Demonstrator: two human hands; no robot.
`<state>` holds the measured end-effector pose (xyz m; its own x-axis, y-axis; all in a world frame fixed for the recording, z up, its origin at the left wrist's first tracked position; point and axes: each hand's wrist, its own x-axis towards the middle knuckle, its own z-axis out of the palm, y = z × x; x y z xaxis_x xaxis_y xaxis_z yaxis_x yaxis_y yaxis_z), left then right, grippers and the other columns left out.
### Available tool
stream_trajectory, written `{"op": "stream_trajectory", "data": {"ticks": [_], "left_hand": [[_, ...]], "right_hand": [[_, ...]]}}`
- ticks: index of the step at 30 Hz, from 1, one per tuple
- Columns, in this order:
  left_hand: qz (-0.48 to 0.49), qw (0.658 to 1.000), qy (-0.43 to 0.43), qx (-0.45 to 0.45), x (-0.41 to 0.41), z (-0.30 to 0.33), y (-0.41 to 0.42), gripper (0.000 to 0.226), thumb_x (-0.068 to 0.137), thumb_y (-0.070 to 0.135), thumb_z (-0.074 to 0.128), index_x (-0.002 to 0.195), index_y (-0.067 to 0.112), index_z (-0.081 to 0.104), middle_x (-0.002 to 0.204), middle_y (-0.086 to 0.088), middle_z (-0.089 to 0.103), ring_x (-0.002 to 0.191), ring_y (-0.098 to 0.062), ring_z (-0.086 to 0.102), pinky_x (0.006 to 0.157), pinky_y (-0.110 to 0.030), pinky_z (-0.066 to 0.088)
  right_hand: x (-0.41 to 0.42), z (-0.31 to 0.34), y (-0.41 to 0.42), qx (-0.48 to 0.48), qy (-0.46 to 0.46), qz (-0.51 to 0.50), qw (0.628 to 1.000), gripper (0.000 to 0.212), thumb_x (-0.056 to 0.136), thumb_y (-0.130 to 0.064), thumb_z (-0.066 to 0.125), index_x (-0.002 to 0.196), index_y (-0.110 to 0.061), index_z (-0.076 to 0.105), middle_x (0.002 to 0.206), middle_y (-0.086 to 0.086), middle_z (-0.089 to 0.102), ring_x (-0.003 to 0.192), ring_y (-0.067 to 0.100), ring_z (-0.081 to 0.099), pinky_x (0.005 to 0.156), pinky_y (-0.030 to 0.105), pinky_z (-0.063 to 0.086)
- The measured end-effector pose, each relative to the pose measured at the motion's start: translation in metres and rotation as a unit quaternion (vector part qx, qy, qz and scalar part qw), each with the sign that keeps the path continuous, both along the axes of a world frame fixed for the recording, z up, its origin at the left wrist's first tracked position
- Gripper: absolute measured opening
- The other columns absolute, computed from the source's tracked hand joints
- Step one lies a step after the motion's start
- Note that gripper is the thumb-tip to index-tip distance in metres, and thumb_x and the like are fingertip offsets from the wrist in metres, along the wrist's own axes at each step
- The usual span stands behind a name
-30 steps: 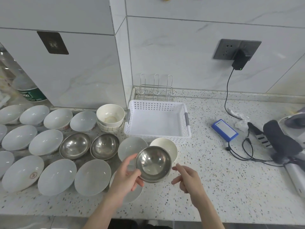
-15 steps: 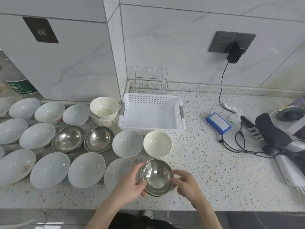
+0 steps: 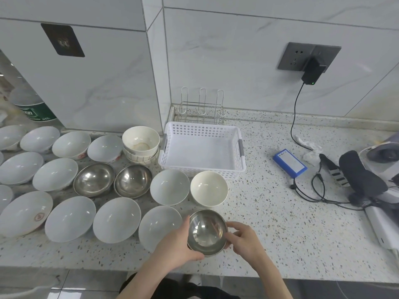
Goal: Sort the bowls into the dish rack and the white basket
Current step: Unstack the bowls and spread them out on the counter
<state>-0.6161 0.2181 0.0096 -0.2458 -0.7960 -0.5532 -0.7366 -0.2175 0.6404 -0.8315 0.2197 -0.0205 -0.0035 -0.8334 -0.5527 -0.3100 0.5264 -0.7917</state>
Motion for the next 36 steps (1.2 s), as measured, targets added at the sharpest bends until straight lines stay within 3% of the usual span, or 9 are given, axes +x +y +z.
{"op": "stream_trajectory", "data": {"ticks": [4,8,11,15,18,22,27,32,36], "left_hand": [[0.002,1.0,-0.02,0.001,0.0,0.0,-0.002,0.107,0.075,0.035,0.08,0.152,0.036,0.006,0.076,0.01,0.061,0.072,-0.003,0.065,0.06,-0.014,0.047],[-0.003,0.999,-0.048,-0.001,-0.002,-0.002,-0.003,0.104,0.078,0.033,0.075,0.154,0.03,0.003,0.085,0.004,0.069,0.077,-0.008,0.07,0.074,-0.025,0.058],[-0.004,0.999,-0.048,0.005,-0.001,-0.005,-0.004,0.106,0.079,0.034,0.073,0.155,0.029,0.0,0.085,0.001,0.071,0.075,-0.009,0.071,0.072,-0.026,0.059],[0.009,1.0,-0.026,0.012,0.005,-0.006,-0.005,0.104,0.083,0.04,0.069,0.157,0.031,-0.005,0.079,0.004,0.072,0.071,-0.001,0.069,0.06,-0.015,0.053],[0.045,0.999,0.012,-0.012,0.015,-0.003,-0.013,0.08,0.091,0.045,0.061,0.155,0.033,0.015,0.068,0.007,0.072,0.061,0.009,0.064,0.051,-0.009,0.042],[0.106,0.99,0.06,-0.069,0.037,0.009,-0.036,0.035,0.095,0.04,0.055,0.13,0.035,0.053,0.067,0.017,0.073,0.062,0.009,0.063,0.062,-0.015,0.041],[0.205,0.963,0.157,-0.079,0.075,0.025,-0.073,0.009,0.096,0.029,0.057,0.103,0.029,0.062,0.067,0.004,0.075,0.039,-0.007,0.048,0.047,-0.022,0.043],[0.317,0.925,0.18,-0.108,0.118,0.03,-0.117,0.01,0.095,0.025,0.059,0.099,0.016,0.063,0.063,0.0,0.074,0.035,-0.008,0.044,0.038,-0.018,0.036],[0.338,0.926,0.116,-0.121,0.15,0.025,-0.147,0.033,0.092,0.045,0.057,0.116,0.025,0.047,0.066,0.01,0.074,0.034,-0.007,0.047,0.048,-0.027,0.042]], "right_hand": [[0.004,0.0,-0.001,0.003,0.0,0.01,1.0,0.032,0.077,-0.028,0.064,0.107,-0.038,0.068,0.066,0.007,0.073,0.045,0.013,0.035,0.045,0.026,0.035],[0.006,0.001,-0.002,0.005,0.016,0.017,1.0,0.027,0.078,-0.033,0.064,0.102,-0.043,0.067,0.07,0.006,0.074,0.05,0.013,0.045,0.05,0.027,0.039],[0.005,0.003,-0.003,0.014,0.025,0.023,0.999,0.026,0.08,-0.034,0.063,0.106,-0.04,0.067,0.07,0.005,0.075,0.053,0.018,0.043,0.051,0.028,0.038],[0.006,0.005,-0.006,0.005,0.109,0.023,0.994,0.031,0.087,-0.045,0.059,0.115,-0.031,0.063,0.069,-0.003,0.075,0.064,0.007,0.067,0.056,0.019,0.044],[0.008,0.013,-0.013,-0.045,0.182,-0.044,0.981,0.037,0.093,-0.043,0.054,0.124,-0.025,0.061,0.071,-0.001,0.073,0.064,0.007,0.066,0.052,0.02,0.045],[0.018,0.031,-0.029,-0.102,0.205,-0.096,0.969,0.038,0.095,-0.035,0.053,0.13,-0.02,0.057,0.075,0.005,0.072,0.066,0.014,0.066,0.055,0.022,0.048],[0.042,0.048,-0.059,-0.117,0.186,-0.088,0.972,0.035,0.096,-0.028,0.052,0.13,-0.019,0.057,0.089,-0.002,0.07,0.081,0.011,0.063,0.07,0.028,0.048],[0.08,0.058,-0.085,-0.145,0.18,-0.089,0.969,0.038,0.096,-0.021,0.051,0.133,-0.02,0.054,0.101,-0.009,0.06,0.094,0.013,0.056,0.077,0.025,0.041],[0.113,0.064,-0.109,-0.148,0.203,-0.071,0.965,0.037,0.096,-0.022,0.052,0.133,-0.021,0.055,0.11,-0.011,0.063,0.094,0.011,0.057,0.084,0.021,0.041]]}}
